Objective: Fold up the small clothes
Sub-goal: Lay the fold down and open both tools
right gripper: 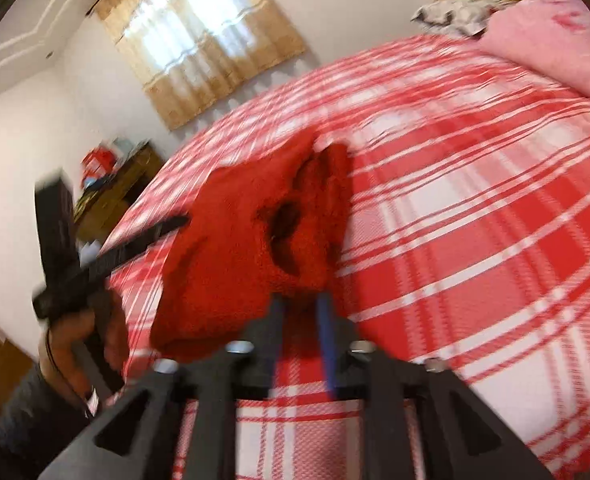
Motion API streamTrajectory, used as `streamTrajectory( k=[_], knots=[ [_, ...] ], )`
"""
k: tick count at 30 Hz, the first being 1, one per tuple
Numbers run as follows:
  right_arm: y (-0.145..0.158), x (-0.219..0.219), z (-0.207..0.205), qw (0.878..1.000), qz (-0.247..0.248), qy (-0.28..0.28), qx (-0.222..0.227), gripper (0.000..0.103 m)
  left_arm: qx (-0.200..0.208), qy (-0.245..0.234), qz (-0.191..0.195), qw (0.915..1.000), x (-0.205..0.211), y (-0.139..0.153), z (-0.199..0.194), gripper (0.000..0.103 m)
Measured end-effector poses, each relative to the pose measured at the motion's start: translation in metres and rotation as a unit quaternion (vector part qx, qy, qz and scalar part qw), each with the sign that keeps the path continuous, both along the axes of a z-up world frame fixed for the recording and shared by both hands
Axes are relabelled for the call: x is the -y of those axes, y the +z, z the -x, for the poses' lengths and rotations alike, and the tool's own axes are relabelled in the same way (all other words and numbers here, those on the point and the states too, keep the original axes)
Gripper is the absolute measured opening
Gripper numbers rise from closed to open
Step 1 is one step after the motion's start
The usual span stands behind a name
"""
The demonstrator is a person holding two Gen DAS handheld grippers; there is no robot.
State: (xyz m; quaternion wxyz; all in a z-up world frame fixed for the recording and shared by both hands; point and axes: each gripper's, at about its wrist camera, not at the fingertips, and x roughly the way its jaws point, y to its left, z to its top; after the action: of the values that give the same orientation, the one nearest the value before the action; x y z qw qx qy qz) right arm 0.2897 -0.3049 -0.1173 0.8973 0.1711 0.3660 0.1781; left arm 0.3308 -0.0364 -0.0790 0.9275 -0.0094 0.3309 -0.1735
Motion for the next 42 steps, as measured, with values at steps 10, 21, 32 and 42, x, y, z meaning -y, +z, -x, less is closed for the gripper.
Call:
streamTrajectory(
  k=[10, 21, 32, 42],
  knots=[
    [0.029, -0.035, -0.101, 0.998, 0.023, 0.042, -0.036, 0.052, -0.022, 0.0, 0.056, 0.9982, -0.019, -0.029, 0.011, 0.075],
    [0.009, -0.036, -0.117, 0.997, 0.052, 0.029, -0.056, 0.009, -0.032, 0.001, 0.103, 0.9941, -0.034, -0.036, 0.011, 0.095],
    [-0.009, -0.022, -0.117, 0.995, 0.067, -0.005, -0.07, 0.008, -0.055, 0.009, 0.081, 0.9952, -0.026, -0.043, 0.01, 0.103],
    [0.041, -0.045, -0.068, 0.996, 0.07, 0.05, 0.025, 0.034, -0.072, 0.01, 0.067, 0.9951, -0.024, -0.048, 0.007, 0.103]
  ],
)
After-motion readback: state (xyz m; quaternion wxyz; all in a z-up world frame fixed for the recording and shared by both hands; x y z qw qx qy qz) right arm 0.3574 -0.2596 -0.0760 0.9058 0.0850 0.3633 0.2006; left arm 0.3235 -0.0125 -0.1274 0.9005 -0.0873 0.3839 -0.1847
